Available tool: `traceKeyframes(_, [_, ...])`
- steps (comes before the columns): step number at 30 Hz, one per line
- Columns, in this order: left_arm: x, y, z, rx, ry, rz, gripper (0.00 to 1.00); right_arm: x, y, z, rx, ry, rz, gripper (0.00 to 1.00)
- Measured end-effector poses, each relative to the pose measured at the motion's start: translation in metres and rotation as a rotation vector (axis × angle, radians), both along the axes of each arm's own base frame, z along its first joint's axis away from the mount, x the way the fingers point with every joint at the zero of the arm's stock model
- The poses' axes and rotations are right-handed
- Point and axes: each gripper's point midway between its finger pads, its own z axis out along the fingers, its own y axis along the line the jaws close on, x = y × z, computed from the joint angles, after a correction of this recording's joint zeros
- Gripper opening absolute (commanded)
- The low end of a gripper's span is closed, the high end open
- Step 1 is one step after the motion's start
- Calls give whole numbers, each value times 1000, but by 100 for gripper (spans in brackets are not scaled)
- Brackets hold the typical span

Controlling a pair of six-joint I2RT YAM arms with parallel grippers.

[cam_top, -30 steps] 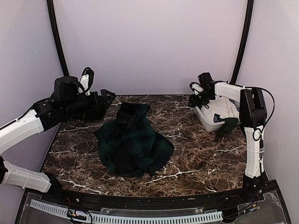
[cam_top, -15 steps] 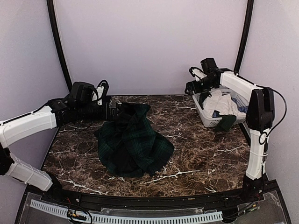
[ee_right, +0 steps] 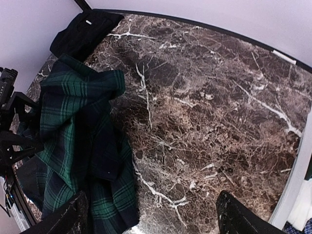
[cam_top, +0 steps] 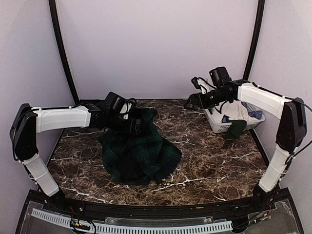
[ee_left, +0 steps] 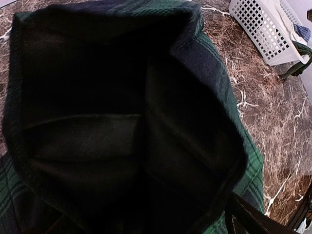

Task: Fold and stack the mixed laundry pile
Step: Pick up the crumpled skirt from the center of the board.

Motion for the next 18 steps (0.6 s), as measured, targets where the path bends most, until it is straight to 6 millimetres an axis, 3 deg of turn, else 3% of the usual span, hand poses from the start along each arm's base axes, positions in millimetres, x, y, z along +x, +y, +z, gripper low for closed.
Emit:
traceKeyframes(1, [4,-6,-2,-2,4,-4,80,-3,-1,-6,-3,17,-2,88])
traceKeyframes(2, [8,-11,-4,-3,7,-7,63,-5,-2,-12,-7,31,-3,88])
traceKeyframes(3, [13,-17,-5,-4,7,-13,53,-7,-3,-16,-9,44,-5,88])
traceKeyframes(5, [21,-27,-7,-11,5,-17,17,-9,-6,-21,-13,54,-9,88])
traceKeyframes(7, [30,-33,-5,-14,-4,-20,2,-12,-10,-19,-7,54,-15,88])
traceKeyframes(10, [47,-42,8,-27,-33,-20,0,-10,-20,-4,18,24,-39,88])
traceKeyframes(13, [70,-49,40,-52,-96,-20,0,-9,-31,16,50,-12,-61,88])
traceKeyframes(15, [85,-55,75,-67,-168,-37,0,-8,-36,29,70,-37,-71,88])
traceKeyframes(18, [95,-69,148,-143,-304,-110,0,-8,-45,41,92,-56,-87,88])
